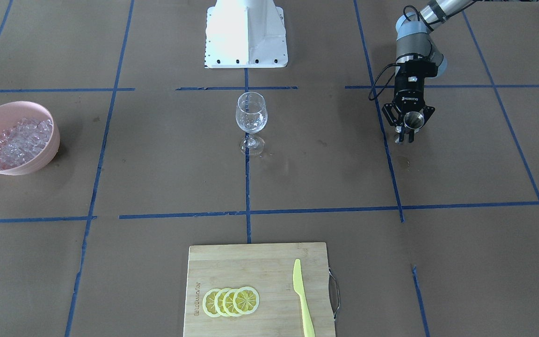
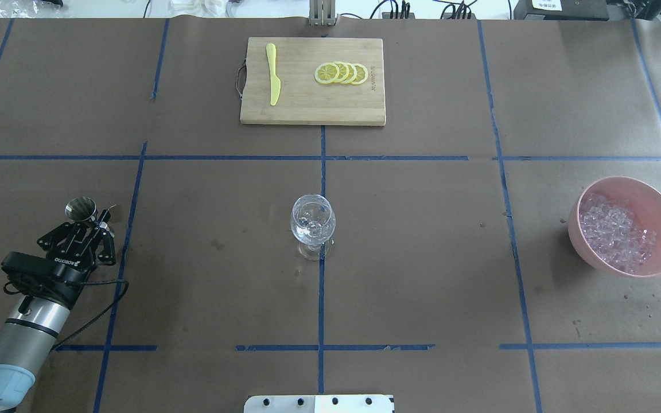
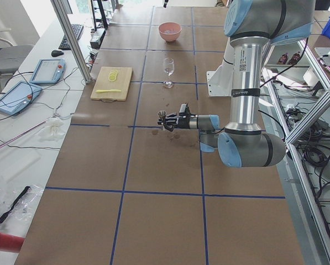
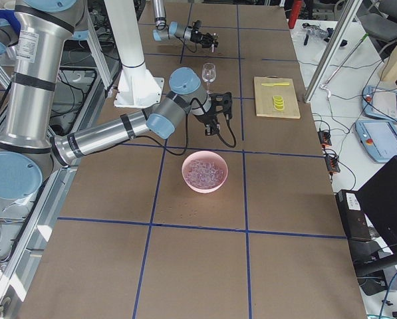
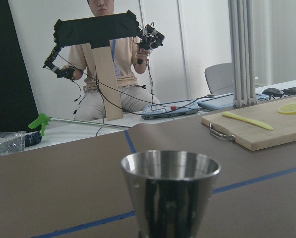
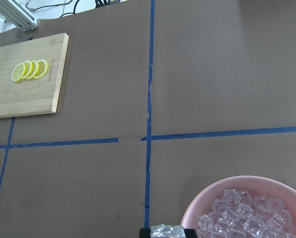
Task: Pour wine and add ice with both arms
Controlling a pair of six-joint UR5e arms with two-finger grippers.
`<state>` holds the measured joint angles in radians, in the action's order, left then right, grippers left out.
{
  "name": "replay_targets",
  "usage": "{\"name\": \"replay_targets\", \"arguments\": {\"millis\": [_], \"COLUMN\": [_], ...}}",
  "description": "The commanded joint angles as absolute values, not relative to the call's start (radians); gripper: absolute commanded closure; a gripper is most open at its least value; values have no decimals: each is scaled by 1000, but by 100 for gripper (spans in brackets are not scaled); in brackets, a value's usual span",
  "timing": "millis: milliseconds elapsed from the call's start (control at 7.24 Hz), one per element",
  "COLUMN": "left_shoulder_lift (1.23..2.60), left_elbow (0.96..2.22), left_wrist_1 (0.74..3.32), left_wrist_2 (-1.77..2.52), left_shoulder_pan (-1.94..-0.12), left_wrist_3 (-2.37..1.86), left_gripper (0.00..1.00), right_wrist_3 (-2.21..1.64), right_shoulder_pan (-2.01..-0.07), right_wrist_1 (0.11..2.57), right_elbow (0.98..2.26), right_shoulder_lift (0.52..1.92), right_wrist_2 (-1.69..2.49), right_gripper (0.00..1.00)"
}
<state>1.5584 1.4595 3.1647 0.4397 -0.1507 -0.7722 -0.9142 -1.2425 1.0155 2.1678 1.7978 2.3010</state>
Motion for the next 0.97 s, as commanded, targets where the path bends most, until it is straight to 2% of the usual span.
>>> {"name": "replay_targets", "arguments": {"millis": [0,415,829], "left_shoulder_lift": [1559,1555,1551], "left_elbow": [1460,1460,1460], "left_wrist_1": [3169,3169,3169], "left_wrist_2": [469,469,483], "left_shoulder_pan": [-153,-156,-156], "left_wrist_3": [-841,-934,-934], "left_gripper": [100,100,100], "right_wrist_3": [-914,-914,-1066], "right_shoulder_pan": [-1243,-1243,-1241], "right_wrist_1": [1015,1015,1014], "right_elbow": [2168,2171,2169], "right_shoulder_lift": [1798,1793,1665], "right_wrist_2": [2301,2302,2348], "right_gripper": [100,100,100]}}
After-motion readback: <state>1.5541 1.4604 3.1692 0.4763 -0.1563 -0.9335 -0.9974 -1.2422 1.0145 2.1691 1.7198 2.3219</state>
